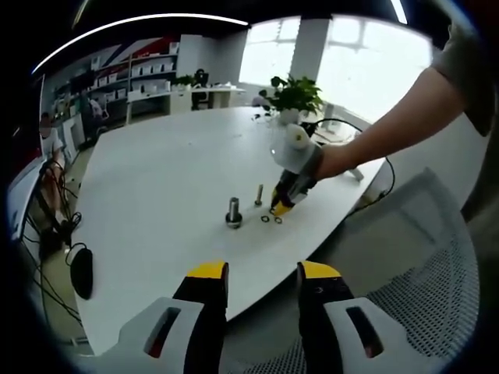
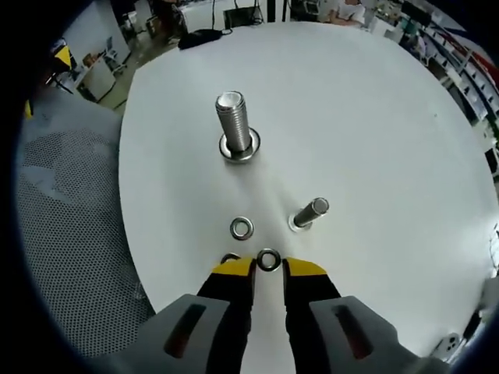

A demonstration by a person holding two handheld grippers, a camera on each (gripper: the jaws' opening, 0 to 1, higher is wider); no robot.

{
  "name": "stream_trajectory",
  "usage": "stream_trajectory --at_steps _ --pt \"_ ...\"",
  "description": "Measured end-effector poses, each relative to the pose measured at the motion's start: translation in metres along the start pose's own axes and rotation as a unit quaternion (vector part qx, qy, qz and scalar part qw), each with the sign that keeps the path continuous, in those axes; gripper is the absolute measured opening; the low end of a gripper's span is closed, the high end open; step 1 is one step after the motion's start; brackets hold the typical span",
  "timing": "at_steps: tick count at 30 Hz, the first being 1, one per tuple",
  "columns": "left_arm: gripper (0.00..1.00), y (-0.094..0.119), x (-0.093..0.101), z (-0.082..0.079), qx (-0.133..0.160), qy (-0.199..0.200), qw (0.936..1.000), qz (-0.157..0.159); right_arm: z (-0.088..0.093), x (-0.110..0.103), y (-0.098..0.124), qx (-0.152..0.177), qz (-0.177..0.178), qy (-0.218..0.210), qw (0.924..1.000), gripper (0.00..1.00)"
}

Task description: Place the washer onto the threaded stud by aligning its center hole with the stud, sliding it down to the base, and recovering from edge contact or off-axis alignment until the washer reaches the visible bottom stop.

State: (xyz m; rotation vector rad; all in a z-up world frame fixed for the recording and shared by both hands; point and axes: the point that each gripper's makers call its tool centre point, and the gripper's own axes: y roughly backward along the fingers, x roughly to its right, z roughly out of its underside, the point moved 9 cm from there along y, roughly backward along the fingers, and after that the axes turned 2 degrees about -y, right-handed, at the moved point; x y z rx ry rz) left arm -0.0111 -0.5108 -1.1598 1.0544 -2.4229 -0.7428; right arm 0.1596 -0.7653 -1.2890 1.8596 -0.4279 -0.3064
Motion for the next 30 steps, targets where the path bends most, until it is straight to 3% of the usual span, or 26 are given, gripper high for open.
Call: stream_trajectory --at_steps 8,16,22,26,30 --pt "0.34 0.001 0.0 -0.002 0.011 0.003 0.9999 0.002 -0.008 0.004 -0.001 -0.031 -0.024 0.051 0.998 0.17" --pt "0.33 0.0 0.0 -0.001 0.006 0.003 1.0 0.002 -0.015 0.001 -0.003 -0.061 -0.018 0.075 0.9952 0.15" --pt "0.33 0.001 0.0 -0.001 0.007 0.004 1.0 -0.001 -0.018 -0.002 -0.003 -0.075 0.0 0.056 0.9956 0.14" --pt "0.33 0.002 -0.001 -0.003 0.015 0.005 0.9999 -0.003 -0.013 -0.003 -0.002 -0.04 0.013 0.001 0.9991 0.14" --pt "0.33 0.001 0.0 -0.001 0.005 0.003 1.0 -0.001 -0.006 -0.004 0.0 -0.014 0.014 0.043 0.9989 0.14"
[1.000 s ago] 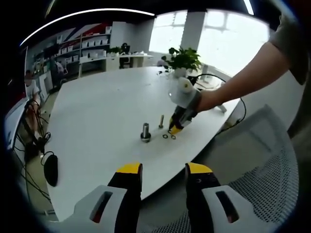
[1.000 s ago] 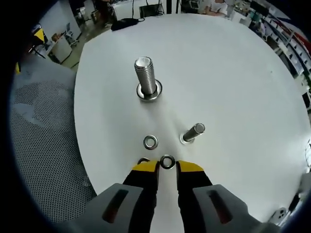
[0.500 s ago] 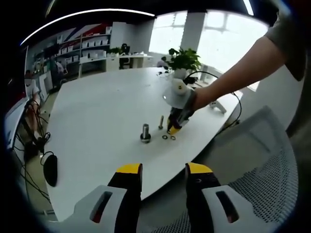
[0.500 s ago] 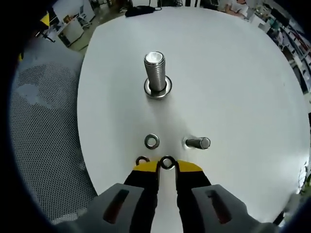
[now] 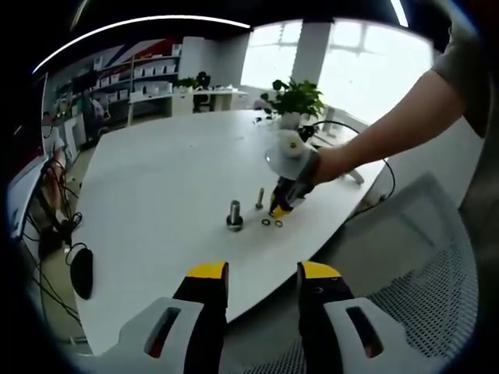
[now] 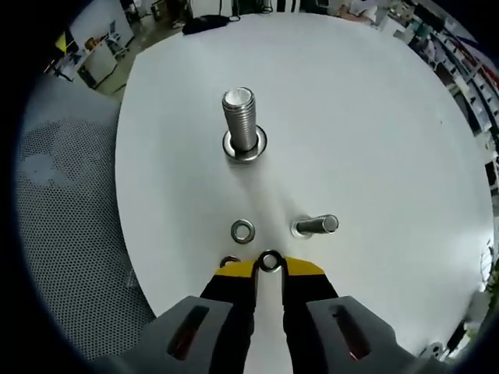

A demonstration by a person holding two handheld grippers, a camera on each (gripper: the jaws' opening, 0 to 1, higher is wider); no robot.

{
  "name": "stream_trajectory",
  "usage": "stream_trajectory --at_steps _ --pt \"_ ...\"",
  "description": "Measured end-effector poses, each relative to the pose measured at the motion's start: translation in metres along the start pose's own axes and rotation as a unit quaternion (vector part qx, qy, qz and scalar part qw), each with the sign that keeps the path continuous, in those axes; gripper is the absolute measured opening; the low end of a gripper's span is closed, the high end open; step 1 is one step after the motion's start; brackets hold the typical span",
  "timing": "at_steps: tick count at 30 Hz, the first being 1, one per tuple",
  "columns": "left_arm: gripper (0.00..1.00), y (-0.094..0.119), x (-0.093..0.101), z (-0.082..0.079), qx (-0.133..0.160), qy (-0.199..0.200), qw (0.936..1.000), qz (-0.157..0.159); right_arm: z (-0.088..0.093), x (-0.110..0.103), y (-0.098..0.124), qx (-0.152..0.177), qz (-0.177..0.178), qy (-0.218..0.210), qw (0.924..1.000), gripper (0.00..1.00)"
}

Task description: Place the washer onto the threaded stud by aligning its center hole with the stud, sliding it down to the base, and recovering from edge contact or off-axis alignment until the washer reaches the visible bottom stop.

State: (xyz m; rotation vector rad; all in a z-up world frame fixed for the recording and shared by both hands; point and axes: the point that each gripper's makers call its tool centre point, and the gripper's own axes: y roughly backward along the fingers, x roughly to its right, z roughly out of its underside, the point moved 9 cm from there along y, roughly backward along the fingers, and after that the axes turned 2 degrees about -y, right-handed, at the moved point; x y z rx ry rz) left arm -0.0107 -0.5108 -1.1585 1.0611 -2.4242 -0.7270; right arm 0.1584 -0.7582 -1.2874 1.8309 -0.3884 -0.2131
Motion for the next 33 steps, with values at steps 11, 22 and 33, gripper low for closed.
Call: stream_trajectory --at_steps 11,22,33 --pt "0.33 -0.001 0.0 0.002 -0.012 0.001 0.9999 0.002 0.012 -0.001 0.003 0.058 0.013 -0.083 0.9948 0.13" --pt "0.33 -0.001 0.0 0.002 -0.013 0.001 0.9999 0.0 0.013 0.008 0.018 0.084 0.021 -0.104 0.9908 0.13" --pt "0.33 -0.002 0.0 0.002 -0.014 -0.001 0.9999 0.003 -0.004 0.018 0.048 0.136 0.041 -0.104 0.9844 0.13"
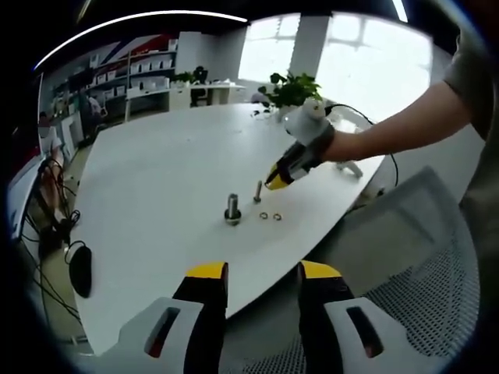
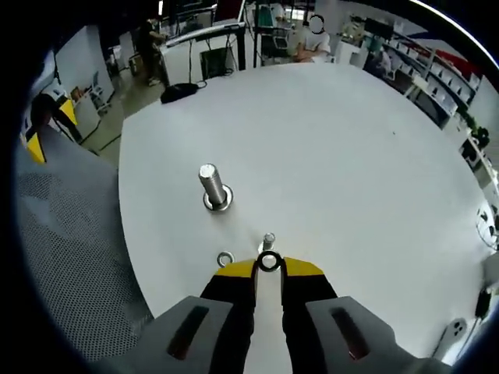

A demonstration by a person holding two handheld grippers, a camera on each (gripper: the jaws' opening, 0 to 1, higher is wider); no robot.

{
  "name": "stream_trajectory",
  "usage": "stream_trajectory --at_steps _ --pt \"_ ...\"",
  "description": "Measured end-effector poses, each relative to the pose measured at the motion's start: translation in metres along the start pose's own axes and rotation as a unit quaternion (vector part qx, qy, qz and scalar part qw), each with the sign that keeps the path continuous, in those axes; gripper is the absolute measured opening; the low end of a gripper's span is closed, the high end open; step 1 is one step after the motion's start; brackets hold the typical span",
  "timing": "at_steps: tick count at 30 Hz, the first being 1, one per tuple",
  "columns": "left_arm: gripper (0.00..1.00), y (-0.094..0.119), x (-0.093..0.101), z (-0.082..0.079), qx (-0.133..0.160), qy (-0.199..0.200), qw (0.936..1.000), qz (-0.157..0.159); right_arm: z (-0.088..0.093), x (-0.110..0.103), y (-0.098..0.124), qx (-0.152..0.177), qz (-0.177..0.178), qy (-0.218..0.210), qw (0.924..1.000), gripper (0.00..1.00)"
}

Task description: Place the washer onto the threaded stud by aligning its center hole with the stud, sliding it down to the base, and recovering from edge contact or off-axis alignment until the washer reaches the visible bottom stop.

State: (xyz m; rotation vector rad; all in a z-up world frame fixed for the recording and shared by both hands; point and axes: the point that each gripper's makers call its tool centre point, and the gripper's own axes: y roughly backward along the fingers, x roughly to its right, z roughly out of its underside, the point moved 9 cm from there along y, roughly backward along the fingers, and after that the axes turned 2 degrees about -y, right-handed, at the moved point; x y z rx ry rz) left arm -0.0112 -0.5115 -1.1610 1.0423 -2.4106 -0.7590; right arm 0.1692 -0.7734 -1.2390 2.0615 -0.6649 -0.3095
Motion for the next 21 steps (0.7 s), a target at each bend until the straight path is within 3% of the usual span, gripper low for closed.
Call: stream_trajectory --at_steps 7,12,21 --pt "0.33 0.0 0.0 0.0 0.0 0.0 1.0 -0.001 -0.012 0.001 0.003 0.028 0.008 0.01 0.9995 0.13" --pt "0.33 0.0 0.0 0.0 0.001 0.001 1.0 -0.002 -0.015 -0.003 -0.003 0.011 -0.002 0.042 0.9991 0.13" --pt "0.33 0.0 0.0 0.0 0.001 0.001 1.0 -0.003 -0.014 0.0 -0.008 -0.001 -0.009 0.038 0.9992 0.13"
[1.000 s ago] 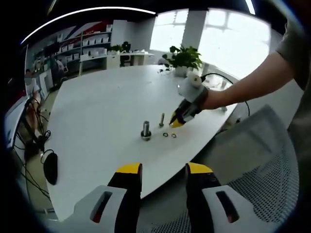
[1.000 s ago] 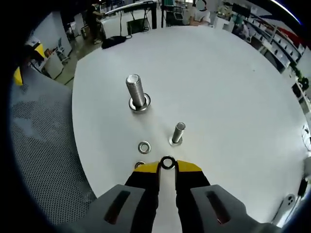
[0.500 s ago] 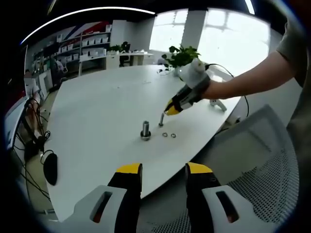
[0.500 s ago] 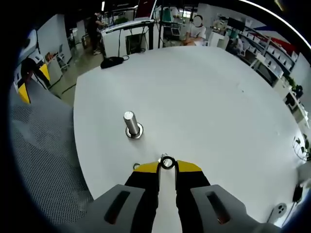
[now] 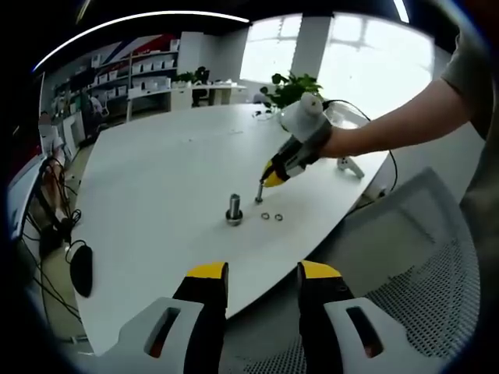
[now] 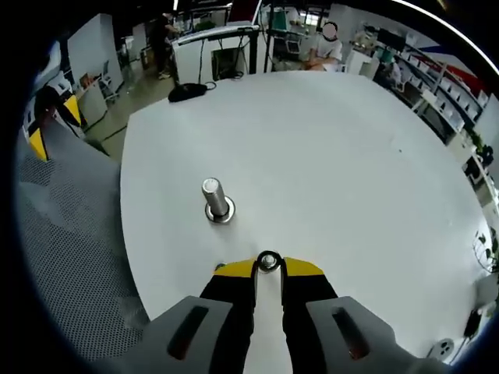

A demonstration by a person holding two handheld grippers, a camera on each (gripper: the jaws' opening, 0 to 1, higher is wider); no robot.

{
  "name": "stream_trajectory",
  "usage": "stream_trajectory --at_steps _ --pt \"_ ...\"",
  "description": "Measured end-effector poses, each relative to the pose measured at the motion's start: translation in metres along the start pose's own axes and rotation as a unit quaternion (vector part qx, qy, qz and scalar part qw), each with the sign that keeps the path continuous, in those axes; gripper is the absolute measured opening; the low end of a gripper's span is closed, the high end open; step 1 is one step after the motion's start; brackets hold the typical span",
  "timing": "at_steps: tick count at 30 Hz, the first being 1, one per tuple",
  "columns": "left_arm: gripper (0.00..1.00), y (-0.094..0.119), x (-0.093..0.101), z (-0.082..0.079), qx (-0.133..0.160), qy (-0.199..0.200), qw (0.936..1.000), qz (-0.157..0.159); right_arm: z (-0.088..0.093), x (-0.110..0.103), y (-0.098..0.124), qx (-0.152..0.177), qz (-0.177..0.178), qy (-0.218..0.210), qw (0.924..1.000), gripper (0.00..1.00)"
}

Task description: Place the washer onto the threaded stud by aligning its center hole with the stud, sliding it down to the base, and recovering from edge contact or off-axis alignment until the washer reaches the visible bottom stop.

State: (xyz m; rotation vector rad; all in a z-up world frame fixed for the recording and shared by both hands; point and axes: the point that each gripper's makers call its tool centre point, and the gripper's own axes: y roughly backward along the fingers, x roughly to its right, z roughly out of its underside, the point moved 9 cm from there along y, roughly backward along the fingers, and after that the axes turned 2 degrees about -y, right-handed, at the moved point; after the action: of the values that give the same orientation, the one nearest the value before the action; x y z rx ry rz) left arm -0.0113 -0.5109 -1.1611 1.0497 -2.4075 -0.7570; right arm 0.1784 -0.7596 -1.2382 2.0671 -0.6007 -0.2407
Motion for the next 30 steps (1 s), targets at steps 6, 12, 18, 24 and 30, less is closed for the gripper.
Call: stream_trajectory --at_steps 6,12,18,24,30 --pt "0.33 0.0 0.0 0.0 -0.001 0.001 1.0 0.001 0.001 0.001 -0.008 -0.017 -0.008 0.007 0.9998 0.13" --pt "0.33 0.0 0.0 0.0 0.0 0.001 1.0 0.001 0.009 0.005 -0.029 -0.047 -0.017 0.013 0.9987 0.14" --pt "0.33 0.0 0.0 0.001 -0.001 0.002 1.0 0.001 0.013 0.008 -0.043 -0.068 -0.024 0.004 0.9974 0.14" --pt "0.33 0.0 0.0 0.0 -0.002 0.002 1.0 0.001 0.012 0.01 -0.046 -0.071 -0.024 -0.004 0.9972 0.14" --pt "0.33 0.0 0.0 0.0 -0.002 0.002 1.0 0.002 0.011 0.011 -0.047 -0.071 -0.023 -0.005 0.9972 0.14"
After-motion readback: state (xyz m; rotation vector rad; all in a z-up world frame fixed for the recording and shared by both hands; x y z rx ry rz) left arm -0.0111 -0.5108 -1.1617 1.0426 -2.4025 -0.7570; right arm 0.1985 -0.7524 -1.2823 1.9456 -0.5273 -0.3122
